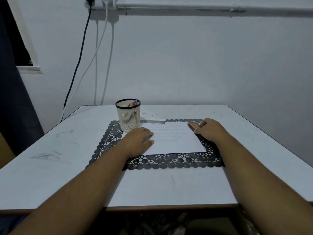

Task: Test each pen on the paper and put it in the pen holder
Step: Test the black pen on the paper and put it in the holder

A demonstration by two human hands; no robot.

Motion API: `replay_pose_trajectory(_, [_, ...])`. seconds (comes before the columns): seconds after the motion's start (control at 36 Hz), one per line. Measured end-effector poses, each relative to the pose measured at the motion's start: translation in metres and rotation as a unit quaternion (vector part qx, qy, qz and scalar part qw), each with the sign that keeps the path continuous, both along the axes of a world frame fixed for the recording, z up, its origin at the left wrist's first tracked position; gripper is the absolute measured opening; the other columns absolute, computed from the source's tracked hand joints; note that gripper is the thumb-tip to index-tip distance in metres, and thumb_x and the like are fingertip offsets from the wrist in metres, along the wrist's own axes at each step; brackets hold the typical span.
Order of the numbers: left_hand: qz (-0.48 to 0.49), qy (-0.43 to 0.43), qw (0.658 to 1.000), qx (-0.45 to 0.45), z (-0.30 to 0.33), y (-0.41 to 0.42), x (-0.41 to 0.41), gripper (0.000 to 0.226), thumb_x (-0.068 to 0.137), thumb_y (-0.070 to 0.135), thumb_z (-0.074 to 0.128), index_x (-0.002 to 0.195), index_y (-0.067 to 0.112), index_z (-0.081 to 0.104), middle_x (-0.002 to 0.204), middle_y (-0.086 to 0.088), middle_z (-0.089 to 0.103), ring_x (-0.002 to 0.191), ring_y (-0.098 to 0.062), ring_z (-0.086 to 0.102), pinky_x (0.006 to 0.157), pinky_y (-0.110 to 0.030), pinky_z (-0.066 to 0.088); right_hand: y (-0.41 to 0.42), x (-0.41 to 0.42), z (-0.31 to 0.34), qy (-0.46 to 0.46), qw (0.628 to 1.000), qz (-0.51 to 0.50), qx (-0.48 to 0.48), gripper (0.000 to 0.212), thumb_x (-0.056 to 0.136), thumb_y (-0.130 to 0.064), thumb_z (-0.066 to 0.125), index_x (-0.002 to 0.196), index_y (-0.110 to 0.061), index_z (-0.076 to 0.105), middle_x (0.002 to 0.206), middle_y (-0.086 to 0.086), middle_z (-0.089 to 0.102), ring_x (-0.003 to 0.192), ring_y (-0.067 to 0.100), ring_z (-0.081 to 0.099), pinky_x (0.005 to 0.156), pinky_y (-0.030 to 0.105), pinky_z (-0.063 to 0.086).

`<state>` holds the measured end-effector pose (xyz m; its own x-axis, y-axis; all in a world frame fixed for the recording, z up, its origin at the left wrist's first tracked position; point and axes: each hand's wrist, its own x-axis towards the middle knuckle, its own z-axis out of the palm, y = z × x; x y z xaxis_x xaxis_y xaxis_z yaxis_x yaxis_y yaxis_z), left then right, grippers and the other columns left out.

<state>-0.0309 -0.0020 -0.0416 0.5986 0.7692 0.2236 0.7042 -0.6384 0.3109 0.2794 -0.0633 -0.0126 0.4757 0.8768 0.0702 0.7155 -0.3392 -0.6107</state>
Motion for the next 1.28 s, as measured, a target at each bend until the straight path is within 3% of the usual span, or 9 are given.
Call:
replay_pose_trajectory(0.19, [0.0,0.0,1.0,-0.003,0.002,-0.001,0.0,0.046,0.104,0.043,0.052,0.144,0.021,0.056,0.147,0.004,0.051,0.137,-0.019,0.042,0.114,-0.041,0.037,-0.001,-0.003,0.002,-0.015,1.0,0.01,0.023,0.03,0.081,-0.035,0.079,0.096,-0.023,0.056,0.097,-0.005,0.059,0.092,0.02,0.059,0.072,0.035,0.045])
replay_pose_trajectory(0.33, [0.003,0.004,1.0,-0.006,0.005,-0.001,0.001,0.046,0.104,0.043,0.052,0.145,0.02,0.055,0.148,0.004,0.051,0.138,-0.02,0.041,0.115,-0.041,0.036,-0.003,-0.01,0.007,-0.062,0.998,0.01,0.004,0.032,0.07,-0.035,0.08,0.071,-0.02,0.052,0.086,-0.003,0.058,0.089,0.024,0.052,0.061,0.032,0.036])
replay_pose_trajectory(0.47, [0.004,0.007,1.0,-0.014,-0.001,-0.005,-0.001,0.047,0.104,0.043,0.051,0.145,0.02,0.054,0.148,0.004,0.05,0.138,-0.02,0.041,0.115,-0.04,0.036,-0.004,-0.024,0.003,-0.148,0.988,0.007,-0.046,0.027,0.075,-0.037,0.074,0.091,-0.018,0.065,0.1,0.004,0.06,0.112,0.028,0.047,0.086,0.039,0.049])
replay_pose_trajectory(0.58, [0.003,0.005,1.0,-0.008,0.005,-0.004,0.0,0.047,0.104,0.043,0.051,0.146,0.021,0.054,0.149,0.004,0.049,0.139,-0.019,0.04,0.115,-0.04,0.035,-0.004,-0.028,0.01,-0.151,0.988,0.007,-0.043,0.026,0.078,-0.036,0.073,0.092,-0.016,0.066,0.093,0.002,0.055,0.107,0.028,0.051,0.085,0.038,0.049])
replay_pose_trajectory(0.72, [-0.011,-0.005,1.0,0.007,0.003,-0.002,0.0,0.045,0.102,0.042,0.054,0.141,0.02,0.056,0.145,0.002,0.05,0.139,-0.021,0.039,0.115,-0.04,0.036,-0.003,-0.035,0.011,-0.094,0.993,0.047,0.052,0.021,0.08,-0.028,0.076,0.067,-0.019,0.062,0.081,0.001,0.064,0.088,0.025,0.06,0.067,0.031,0.044])
replay_pose_trajectory(0.83, [-0.019,-0.082,0.993,0.081,0.002,-0.007,0.003,0.056,0.098,0.032,0.064,0.149,0.018,0.047,0.153,-0.001,0.039,0.143,-0.018,0.03,0.119,-0.03,0.024,-0.004,-0.057,0.005,-0.035,0.982,0.152,0.11,0.018,0.091,-0.033,0.076,0.079,-0.024,0.067,0.078,-0.005,0.067,0.071,0.016,0.059,0.064,0.033,0.046])
replay_pose_trajectory(1.0, [-0.067,-0.084,0.968,0.225,0.02,-0.011,0.007,0.05,0.091,0.037,0.073,0.136,0.022,0.059,0.13,0.004,0.065,0.12,-0.018,0.056,0.106,-0.04,0.042,-0.001,-0.103,0.009,0.014,0.942,0.305,0.138,0.013,0.094,-0.025,0.075,0.083,-0.018,0.072,0.068,-0.011,0.057,0.058,0.0,0.046,0.057,0.018,0.033])
replay_pose_trajectory(1.11, [-0.036,-0.094,0.978,0.18,0.015,-0.016,0.007,0.032,0.093,0.037,0.071,0.123,0.029,0.065,0.105,0.009,0.076,0.094,-0.014,0.07,0.084,-0.038,0.055,0.0,-0.111,-0.004,0.06,0.94,0.308,0.135,0.014,0.097,-0.027,0.07,0.085,-0.019,0.072,0.069,-0.008,0.059,0.061,0.006,0.046,0.062,0.028,0.035])
replay_pose_trajectory(1.28, [0.0,-0.128,0.983,0.131,0.015,-0.007,0.0,0.011,0.096,0.024,0.067,0.106,0.021,0.071,0.096,0.004,0.073,0.089,-0.019,0.064,0.077,-0.039,0.052,0.003,-0.094,-0.002,0.183,0.94,0.237,0.164,0.008,0.099,-0.028,0.068,0.104,-0.024,0.074,0.089,-0.006,0.079,0.069,0.0,0.06,0.068,0.019,0.045])
